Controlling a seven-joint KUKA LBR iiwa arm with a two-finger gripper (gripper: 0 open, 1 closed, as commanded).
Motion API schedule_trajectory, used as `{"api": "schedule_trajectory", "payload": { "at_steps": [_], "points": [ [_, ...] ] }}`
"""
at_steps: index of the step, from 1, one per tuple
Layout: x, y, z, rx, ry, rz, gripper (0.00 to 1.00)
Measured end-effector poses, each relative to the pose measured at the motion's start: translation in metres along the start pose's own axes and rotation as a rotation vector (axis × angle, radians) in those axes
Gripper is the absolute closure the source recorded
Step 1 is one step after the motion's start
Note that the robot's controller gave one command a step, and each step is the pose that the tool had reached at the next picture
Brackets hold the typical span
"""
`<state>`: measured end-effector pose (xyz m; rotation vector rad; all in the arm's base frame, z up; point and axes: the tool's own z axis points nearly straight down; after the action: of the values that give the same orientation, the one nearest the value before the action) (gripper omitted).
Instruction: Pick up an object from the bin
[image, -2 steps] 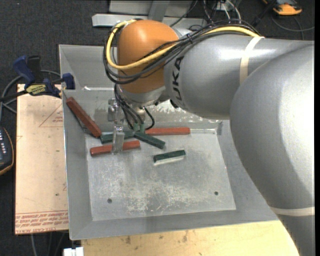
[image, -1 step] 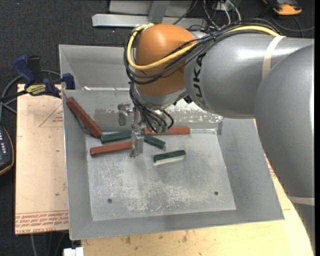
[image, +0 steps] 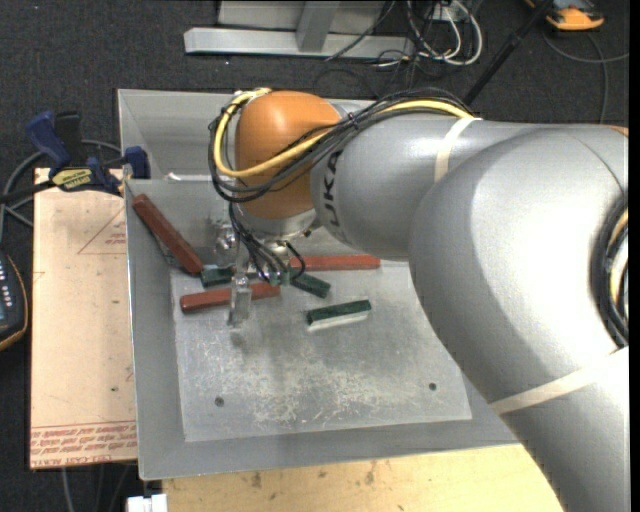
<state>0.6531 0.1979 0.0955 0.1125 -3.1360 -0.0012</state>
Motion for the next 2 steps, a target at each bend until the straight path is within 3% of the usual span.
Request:
{"api": "schedule_trajectory", "payload": {
  "at_steps": [1, 2],
  "points": [
    [-0.0031, 0.0154, 0.0262, -0.001, -0.005, -0.047, 0.00],
    [-0.0048, 0.0153, 0.0222, -0.002, -0.009, -0.046, 1.00]
  ]
}}
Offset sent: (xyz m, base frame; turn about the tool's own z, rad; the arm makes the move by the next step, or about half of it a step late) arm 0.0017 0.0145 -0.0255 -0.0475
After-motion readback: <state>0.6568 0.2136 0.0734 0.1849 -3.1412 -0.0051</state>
